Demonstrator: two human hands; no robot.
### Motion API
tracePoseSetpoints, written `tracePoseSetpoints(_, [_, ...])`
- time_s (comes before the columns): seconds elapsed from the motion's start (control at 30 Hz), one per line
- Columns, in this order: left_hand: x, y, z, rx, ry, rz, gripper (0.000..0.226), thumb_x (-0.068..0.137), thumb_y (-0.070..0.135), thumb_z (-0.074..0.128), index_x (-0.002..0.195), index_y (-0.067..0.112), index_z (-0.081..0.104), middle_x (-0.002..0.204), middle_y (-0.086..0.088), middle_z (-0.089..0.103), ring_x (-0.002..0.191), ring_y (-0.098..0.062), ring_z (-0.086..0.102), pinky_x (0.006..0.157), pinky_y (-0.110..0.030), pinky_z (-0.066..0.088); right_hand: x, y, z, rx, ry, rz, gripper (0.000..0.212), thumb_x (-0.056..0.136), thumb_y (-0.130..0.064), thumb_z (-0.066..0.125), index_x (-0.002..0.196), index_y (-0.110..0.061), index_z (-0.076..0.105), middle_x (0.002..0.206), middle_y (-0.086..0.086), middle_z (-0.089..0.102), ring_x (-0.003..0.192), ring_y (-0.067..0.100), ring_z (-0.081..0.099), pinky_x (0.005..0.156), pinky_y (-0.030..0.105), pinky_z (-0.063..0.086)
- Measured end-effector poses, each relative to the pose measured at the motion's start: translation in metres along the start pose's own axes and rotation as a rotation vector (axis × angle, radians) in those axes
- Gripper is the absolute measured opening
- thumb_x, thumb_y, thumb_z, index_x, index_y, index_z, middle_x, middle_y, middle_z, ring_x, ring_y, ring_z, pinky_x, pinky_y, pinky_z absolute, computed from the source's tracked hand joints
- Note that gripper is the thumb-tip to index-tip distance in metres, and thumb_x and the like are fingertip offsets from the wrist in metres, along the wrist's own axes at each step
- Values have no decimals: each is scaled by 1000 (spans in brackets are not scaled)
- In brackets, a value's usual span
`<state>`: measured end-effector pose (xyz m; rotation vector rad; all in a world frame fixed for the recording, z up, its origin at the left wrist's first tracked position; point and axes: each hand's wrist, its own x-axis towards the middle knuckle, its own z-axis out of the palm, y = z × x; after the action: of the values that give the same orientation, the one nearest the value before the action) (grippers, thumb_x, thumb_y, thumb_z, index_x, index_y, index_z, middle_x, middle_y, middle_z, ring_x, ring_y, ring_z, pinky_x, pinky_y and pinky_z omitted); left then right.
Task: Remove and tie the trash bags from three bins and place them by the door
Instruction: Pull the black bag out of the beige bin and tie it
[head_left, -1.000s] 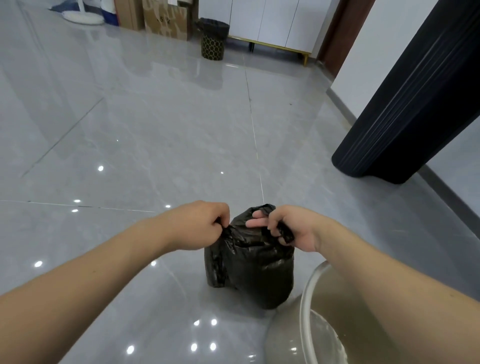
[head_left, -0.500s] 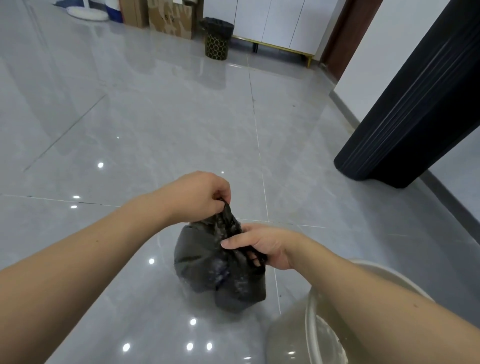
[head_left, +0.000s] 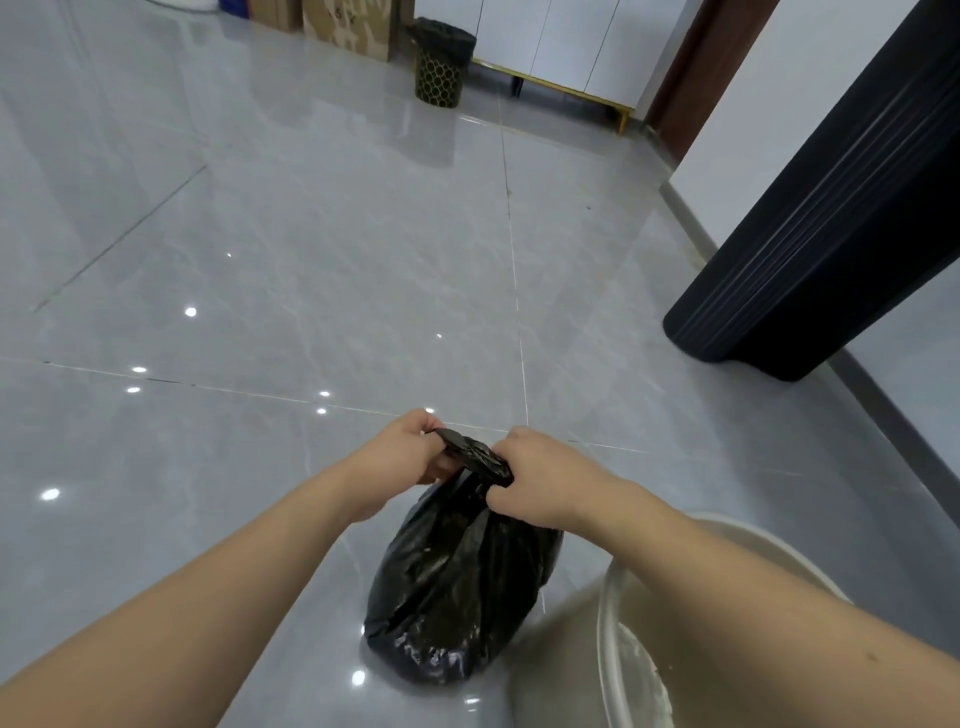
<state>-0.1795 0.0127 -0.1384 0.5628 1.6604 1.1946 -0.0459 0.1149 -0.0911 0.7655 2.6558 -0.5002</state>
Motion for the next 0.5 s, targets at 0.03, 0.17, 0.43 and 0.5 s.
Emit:
tracePoseSetpoints(0.03, [1, -4, 4, -36, 13, -26, 13, 95, 3, 43, 91, 12, 51, 69, -7, 64, 69, -21, 60, 88, -44, 52, -2, 3, 2, -87, 53, -40, 7, 82, -26, 51, 81, -20, 49, 90, 0, 49, 83, 25, 57, 66, 32, 43])
tracePoseSetpoints(0.17, [2, -8, 17, -52, 77, -47, 15, 95, 3, 42, 90, 12, 52, 70, -5, 55, 61, -15, 49, 59, -27, 41, -11, 12, 5, -282, 251, -167, 28, 89, -18, 44, 116, -23, 43, 100, 1, 60, 86, 29, 60, 67, 39, 50])
tracePoseSetpoints(0.43, [-16, -7, 17, 1, -108, 134, 56, 72, 36, 71, 117, 39, 38, 86, 1, 58, 85, -18, 60, 81, -36, 50, -14, 16, -9, -40, 270, 18, 23, 89, -29, 46, 107, -28, 62, 105, -5, 59, 95, 19, 59, 78, 35, 49])
tracePoseSetpoints(0.5, [-15, -15, 24, 301, 5, 201, 43, 72, 48, 70, 107, 47, 45, 90, 13, 62, 98, -15, 54, 94, -35, 37, -11, 20, -9, 229, 181, 114, 15, 84, -26, 52, 92, -24, 65, 92, -4, 64, 85, 16, 61, 74, 34, 51])
